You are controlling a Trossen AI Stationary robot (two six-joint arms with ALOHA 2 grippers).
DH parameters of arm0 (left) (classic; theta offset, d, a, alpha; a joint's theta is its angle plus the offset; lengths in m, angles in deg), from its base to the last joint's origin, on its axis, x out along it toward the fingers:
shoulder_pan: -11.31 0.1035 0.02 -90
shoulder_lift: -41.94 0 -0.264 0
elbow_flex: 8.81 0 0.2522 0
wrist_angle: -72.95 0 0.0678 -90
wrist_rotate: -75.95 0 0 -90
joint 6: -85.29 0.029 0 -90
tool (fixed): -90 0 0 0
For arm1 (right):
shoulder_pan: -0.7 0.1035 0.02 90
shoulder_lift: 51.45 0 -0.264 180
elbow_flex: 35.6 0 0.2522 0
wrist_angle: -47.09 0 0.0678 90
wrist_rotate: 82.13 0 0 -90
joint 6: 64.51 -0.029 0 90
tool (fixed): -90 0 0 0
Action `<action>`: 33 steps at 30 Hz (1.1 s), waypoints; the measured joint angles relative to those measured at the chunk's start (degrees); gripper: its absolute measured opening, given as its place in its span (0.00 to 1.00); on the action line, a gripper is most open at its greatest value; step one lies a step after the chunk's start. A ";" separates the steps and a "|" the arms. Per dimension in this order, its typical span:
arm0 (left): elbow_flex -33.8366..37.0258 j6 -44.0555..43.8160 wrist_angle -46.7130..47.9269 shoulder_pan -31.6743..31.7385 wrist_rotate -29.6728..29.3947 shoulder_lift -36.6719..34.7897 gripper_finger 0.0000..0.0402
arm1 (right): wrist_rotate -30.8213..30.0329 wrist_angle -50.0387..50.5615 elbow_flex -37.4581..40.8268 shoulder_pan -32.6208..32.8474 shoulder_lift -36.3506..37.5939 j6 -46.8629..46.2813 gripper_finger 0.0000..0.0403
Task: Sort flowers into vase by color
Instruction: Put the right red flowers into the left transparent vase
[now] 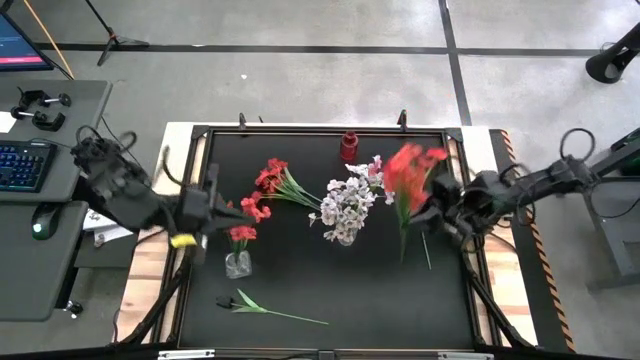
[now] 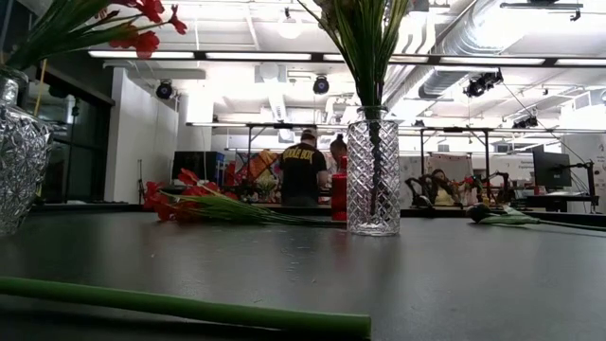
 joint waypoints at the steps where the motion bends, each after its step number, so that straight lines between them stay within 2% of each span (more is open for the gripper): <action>1: 0.00 -0.05 -0.27 0.27 -0.14 -0.98 0.00 | -1.35 0.06 -0.22 1.70 -1.41 0.61 0.00; 5: -0.02 -1.05 -1.16 0.56 -1.46 -4.64 0.00 | -8.30 5.43 -5.02 8.25 -7.23 5.70 0.00; 11: -0.04 -0.98 -0.80 0.55 -1.36 -7.65 0.00 | -21.12 16.11 -18.66 14.01 -19.30 12.58 0.00; 15: -0.04 -0.96 1.20 0.55 2.32 -8.25 0.00 | -29.45 19.13 -28.76 15.41 -29.51 17.11 0.00; 23: -0.04 -1.04 5.92 -0.03 15.33 -8.25 0.00 | -37.64 19.25 -48.55 15.21 -51.09 23.46 0.00; 33: -0.04 -1.00 3.97 -1.11 16.27 -8.19 0.00 | -38.73 18.45 -72.15 11.46 -73.80 28.37 0.00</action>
